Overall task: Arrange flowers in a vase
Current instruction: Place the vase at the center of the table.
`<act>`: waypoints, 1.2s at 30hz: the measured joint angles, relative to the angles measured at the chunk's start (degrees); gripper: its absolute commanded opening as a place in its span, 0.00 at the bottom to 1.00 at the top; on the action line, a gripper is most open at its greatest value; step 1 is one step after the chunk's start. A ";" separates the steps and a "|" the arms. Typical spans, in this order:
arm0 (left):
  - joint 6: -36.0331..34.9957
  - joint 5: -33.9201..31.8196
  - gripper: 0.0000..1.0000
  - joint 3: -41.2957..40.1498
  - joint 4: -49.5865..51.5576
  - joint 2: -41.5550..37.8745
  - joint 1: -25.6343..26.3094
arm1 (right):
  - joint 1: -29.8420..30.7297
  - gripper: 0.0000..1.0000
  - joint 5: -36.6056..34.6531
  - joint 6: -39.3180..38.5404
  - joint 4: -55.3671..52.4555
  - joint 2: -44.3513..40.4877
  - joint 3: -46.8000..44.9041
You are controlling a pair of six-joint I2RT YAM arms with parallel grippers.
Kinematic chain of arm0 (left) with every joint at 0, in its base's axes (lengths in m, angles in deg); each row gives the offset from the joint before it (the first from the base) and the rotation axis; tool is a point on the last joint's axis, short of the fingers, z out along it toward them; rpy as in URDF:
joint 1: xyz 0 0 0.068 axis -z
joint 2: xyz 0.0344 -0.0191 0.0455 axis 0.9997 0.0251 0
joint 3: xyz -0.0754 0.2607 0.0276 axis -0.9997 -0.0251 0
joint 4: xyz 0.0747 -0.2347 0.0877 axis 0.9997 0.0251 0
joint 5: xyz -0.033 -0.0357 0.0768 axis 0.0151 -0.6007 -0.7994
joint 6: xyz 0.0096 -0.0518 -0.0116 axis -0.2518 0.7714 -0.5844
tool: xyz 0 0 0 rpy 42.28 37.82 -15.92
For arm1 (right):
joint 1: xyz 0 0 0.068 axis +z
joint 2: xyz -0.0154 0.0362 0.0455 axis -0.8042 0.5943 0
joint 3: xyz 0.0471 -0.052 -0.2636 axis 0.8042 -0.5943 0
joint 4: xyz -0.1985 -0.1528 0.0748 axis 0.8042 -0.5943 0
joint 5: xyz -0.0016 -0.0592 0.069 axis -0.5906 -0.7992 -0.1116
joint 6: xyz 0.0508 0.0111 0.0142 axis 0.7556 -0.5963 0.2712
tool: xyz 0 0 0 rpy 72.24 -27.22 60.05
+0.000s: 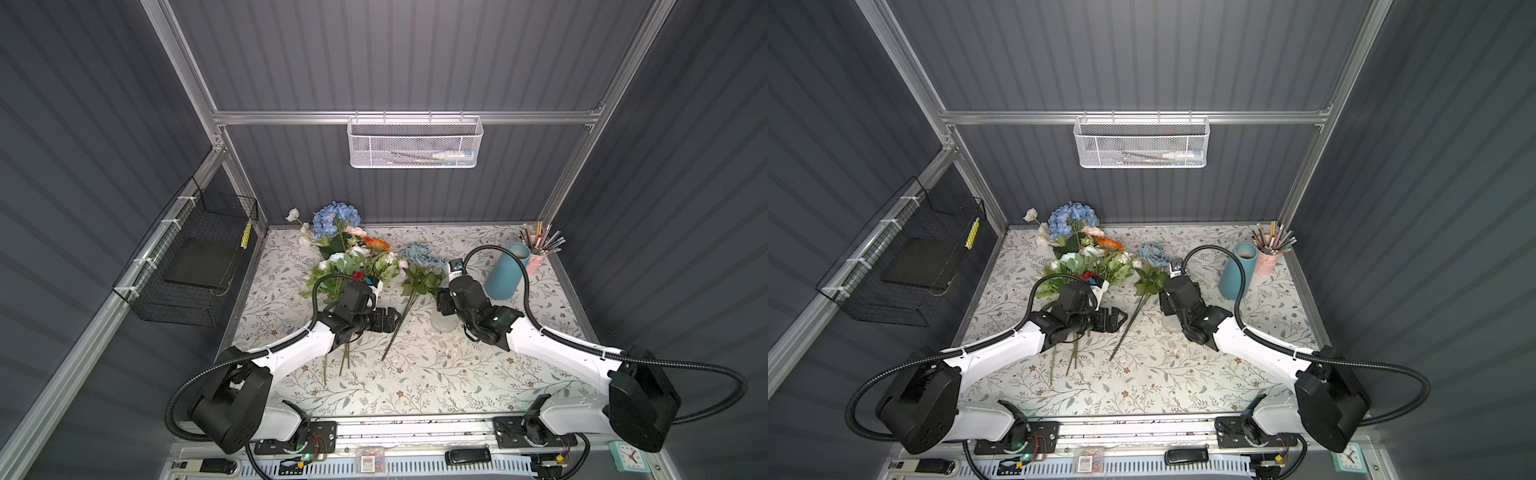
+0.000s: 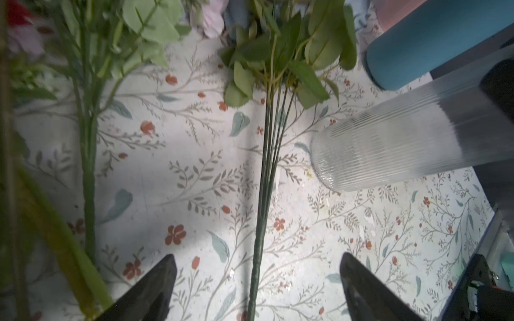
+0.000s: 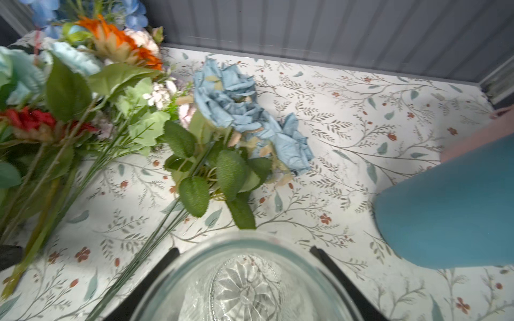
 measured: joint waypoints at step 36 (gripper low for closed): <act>-7.17 -8.33 0.20 13.35 4.92 21.77 6.12 | -10.27 0.99 24.96 2.86 -14.49 -16.65 5.95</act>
